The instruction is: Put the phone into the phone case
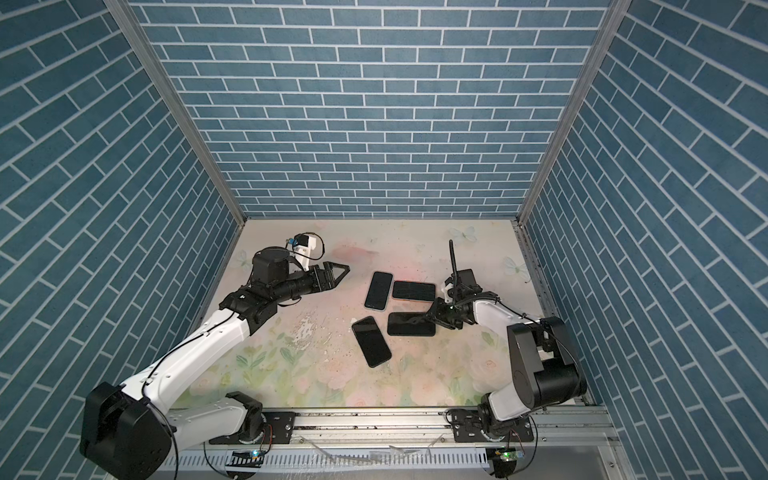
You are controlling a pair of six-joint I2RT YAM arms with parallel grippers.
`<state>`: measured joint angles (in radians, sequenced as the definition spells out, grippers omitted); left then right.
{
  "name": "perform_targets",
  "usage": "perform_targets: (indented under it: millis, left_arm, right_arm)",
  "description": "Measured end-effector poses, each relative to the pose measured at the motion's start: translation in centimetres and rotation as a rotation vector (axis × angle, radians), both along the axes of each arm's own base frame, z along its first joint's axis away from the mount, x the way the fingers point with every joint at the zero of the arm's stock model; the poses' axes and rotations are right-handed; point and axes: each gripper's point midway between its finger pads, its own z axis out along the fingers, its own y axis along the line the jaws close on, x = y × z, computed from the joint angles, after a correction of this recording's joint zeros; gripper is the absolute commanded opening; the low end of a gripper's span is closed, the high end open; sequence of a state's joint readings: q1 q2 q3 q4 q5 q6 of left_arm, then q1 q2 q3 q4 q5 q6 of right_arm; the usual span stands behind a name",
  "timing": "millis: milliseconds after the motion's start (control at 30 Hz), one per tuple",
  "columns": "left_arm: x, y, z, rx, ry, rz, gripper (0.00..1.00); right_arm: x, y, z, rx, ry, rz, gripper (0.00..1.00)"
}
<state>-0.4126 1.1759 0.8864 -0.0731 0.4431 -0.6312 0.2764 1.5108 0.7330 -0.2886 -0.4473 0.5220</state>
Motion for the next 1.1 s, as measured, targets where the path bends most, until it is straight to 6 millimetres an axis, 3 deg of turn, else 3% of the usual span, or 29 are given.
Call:
perform_targets:
  millis: [100,167,267,400,533,633,700,833,933,1100]
  left_arm:
    - [0.0,0.2,-0.3,0.016,0.006,0.011,0.9]
    - [0.1,0.8,-0.9,0.046,0.017,0.032,0.99]
    - [0.0,2.3,-1.6,0.122,0.022,0.089,1.0]
    - [0.0,5.8,-0.5,0.269,-0.037,0.216,1.0]
    - [0.3,11.0,1.4,0.453,-0.153,0.401,0.99]
    - [0.4,15.3,1.2,0.549,-0.207,0.527,1.0]
    - [0.1,18.4,-0.6,0.591,-0.208,0.611,1.0]
    - [-1.6,24.4,-7.9,0.674,-0.128,0.771,1.0]
    - [-2.7,26.1,-12.0,0.74,-0.053,0.798,1.0]
    - [-0.7,26.8,-12.9,0.775,-0.089,0.813,1.0]
  right_arm:
    - [0.1,-1.2,-0.5,-0.074,-0.002,-0.023,0.49]
    - [0.3,-2.1,-0.6,-0.128,-0.01,-0.046,0.5]
    - [1.2,-3.4,0.8,-0.192,-0.067,-0.082,0.52]
    - [4.5,-5.1,6.4,-0.275,-0.292,-0.138,0.53]
    - [7.4,-7.2,12.5,-0.369,-0.558,-0.19,0.53]
    - [8.7,-9.2,14.9,-0.463,-0.708,-0.224,0.53]
    - [8.9,-10.8,15.0,-0.533,-0.769,-0.247,0.54]
    - [8.0,-14.8,12.4,-0.668,-0.805,-0.314,0.66]
    - [6.8,-17.7,9.9,-0.739,-0.803,-0.384,0.68]
    - [6.3,-19.8,7.1,-0.771,-0.808,-0.456,0.68]
